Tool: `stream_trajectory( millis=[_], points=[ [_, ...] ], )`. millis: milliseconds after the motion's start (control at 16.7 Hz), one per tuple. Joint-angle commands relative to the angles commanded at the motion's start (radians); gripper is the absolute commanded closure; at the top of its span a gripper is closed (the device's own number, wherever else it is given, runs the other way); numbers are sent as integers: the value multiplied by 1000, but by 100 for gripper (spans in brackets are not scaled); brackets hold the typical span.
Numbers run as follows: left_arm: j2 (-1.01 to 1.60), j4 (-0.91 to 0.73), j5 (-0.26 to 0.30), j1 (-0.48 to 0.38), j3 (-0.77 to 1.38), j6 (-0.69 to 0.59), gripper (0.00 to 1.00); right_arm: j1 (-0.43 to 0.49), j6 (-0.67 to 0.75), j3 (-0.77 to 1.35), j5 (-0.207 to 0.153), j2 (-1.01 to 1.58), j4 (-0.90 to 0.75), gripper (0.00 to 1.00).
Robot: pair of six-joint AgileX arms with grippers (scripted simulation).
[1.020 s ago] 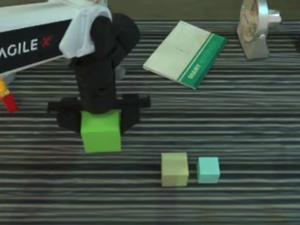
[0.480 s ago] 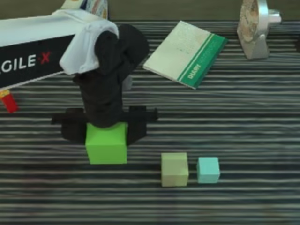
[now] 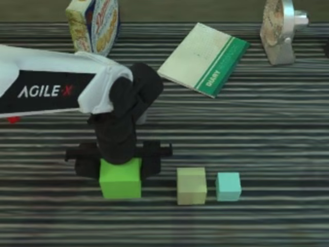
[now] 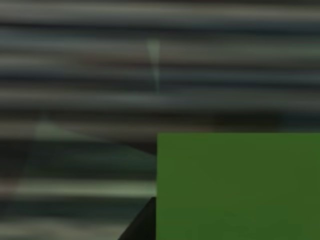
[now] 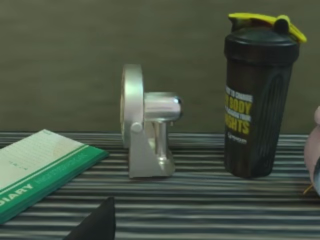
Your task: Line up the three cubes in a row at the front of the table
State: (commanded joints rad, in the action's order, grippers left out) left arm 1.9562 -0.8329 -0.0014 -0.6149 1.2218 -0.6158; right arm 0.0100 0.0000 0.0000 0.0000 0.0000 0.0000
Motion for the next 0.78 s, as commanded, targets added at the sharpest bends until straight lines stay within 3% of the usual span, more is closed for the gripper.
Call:
stream_trajectory(
  millis=[240,780],
  points=[
    [1,3,0,0,-2,0,100,0,0,0,0,0,0,0],
    [1,3,0,0,-2,0,32,0,0,0,0,0,0,0]
  ],
)
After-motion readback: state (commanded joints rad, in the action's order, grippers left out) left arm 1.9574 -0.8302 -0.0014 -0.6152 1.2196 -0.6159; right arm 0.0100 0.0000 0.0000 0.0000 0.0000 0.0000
